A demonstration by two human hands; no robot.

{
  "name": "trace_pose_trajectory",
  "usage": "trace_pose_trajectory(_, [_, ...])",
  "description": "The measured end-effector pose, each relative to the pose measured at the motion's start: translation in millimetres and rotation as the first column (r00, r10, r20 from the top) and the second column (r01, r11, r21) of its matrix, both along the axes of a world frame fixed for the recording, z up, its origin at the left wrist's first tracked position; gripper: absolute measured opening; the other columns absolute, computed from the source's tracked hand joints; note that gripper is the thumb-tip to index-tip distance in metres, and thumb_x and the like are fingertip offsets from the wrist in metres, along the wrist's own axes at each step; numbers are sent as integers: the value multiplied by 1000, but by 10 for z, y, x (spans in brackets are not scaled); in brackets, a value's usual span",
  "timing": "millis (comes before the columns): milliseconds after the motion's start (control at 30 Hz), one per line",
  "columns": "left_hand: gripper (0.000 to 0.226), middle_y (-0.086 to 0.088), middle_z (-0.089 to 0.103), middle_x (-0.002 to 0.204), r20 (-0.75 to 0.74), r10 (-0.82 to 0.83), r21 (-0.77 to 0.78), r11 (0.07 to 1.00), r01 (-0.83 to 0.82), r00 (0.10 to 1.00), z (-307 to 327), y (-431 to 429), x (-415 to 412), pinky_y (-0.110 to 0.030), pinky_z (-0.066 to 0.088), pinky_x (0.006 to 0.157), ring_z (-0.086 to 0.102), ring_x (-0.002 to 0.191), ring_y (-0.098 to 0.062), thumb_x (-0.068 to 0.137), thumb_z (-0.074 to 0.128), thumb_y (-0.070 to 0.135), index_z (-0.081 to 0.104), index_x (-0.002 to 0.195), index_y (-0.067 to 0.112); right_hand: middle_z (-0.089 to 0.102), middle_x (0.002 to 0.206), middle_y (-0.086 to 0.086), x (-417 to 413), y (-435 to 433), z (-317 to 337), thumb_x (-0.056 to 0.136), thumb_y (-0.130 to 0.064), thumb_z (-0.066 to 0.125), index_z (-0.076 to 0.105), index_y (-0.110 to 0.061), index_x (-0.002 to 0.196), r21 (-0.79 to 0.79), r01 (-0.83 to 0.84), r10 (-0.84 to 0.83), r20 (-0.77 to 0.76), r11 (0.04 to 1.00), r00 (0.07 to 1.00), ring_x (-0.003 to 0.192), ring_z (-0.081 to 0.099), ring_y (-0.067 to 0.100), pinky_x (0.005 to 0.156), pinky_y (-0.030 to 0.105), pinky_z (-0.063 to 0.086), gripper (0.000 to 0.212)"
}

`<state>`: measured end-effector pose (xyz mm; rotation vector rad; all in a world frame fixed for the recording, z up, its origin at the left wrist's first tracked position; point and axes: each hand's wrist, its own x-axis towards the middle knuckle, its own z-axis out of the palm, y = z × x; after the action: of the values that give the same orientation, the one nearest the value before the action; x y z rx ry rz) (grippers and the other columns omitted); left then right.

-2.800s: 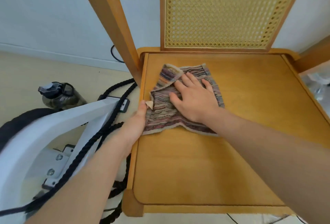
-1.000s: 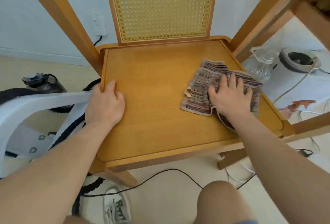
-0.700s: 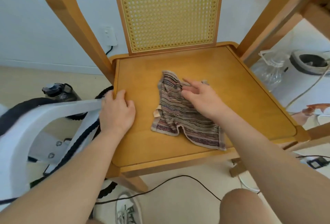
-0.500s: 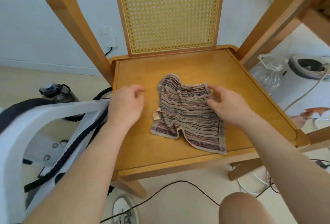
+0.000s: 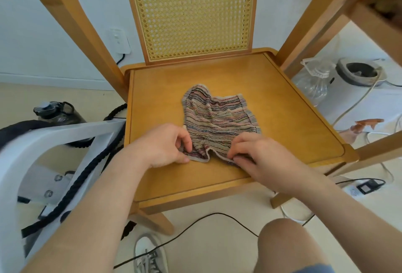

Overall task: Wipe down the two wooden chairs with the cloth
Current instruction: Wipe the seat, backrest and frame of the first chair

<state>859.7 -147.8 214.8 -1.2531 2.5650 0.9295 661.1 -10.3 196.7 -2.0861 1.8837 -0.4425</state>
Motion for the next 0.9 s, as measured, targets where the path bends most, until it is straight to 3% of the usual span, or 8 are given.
trace_pose_trajectory(100, [12,11,53,90,-26,-44,-175,984,38,999,-28,4,-7,-31,42,81,48,91,-14,78,76,28,66,74,33,62,99,-11,-122,66,-33,92,-13,58,65,-24,92,-100,81,-71,103,992,992,93,57,8,82,36,49,13])
trace_pose_trajectory(200, [16,16,56,92,-10,-118,-227,967,112,993,14,-13,82,-30,39,83,49,96,-11,82,72,25,62,73,33,55,127,-13,-147,163,-21,88,-41,65,66,-30,108,7,52,-53,28,999,998,117,50,6,97,31,45,23])
trace_pose_trajectory(300, [16,12,66,85,-4,-113,-69,991,112,994,131,-41,273,-31,47,79,58,87,-8,84,69,18,64,75,30,62,122,-11,-160,222,-81,88,-37,63,69,-27,108,-76,8,-14,-82,997,997,114,57,10,89,37,52,23])
trace_pose_trajectory(367, [16,7,69,75,-17,-120,144,982,121,993,196,-25,407,-30,49,74,60,74,-9,86,66,12,66,79,26,67,97,-17,-188,244,-73,90,-23,61,71,-24,98,-154,28,-35,-45,988,998,90,59,-2,77,19,51,13])
trace_pose_trajectory(534, [21,-1,73,94,-79,-209,405,887,223,975,285,5,583,-32,51,85,65,86,-20,93,57,12,74,98,24,58,64,-16,-179,244,200,94,-15,59,64,-26,87,248,16,-78,242,969,967,60,52,-3,57,11,38,15])
trace_pose_trajectory(634, [23,6,72,103,-172,-52,335,936,109,984,228,-12,558,-36,48,95,64,101,-14,95,55,15,73,102,29,65,69,-13,-211,157,358,94,-21,60,66,-26,87,406,62,-174,245,912,954,61,55,2,60,20,45,11])
trace_pose_trajectory(768, [21,15,60,100,-262,200,-193,948,-254,944,61,-92,456,-29,41,80,54,92,-6,96,52,23,63,109,34,68,113,-7,-24,-22,413,97,-29,49,63,-26,117,-98,289,-303,-177,952,936,105,62,18,87,39,51,24])
trace_pose_trajectory(901, [31,-1,55,129,-326,429,-270,812,-517,843,-236,-298,551,-41,42,98,51,116,-22,97,44,25,57,126,28,43,150,-1,653,-308,136,99,-41,43,46,-28,142,-111,-87,66,-180,990,981,140,35,19,113,40,29,45])
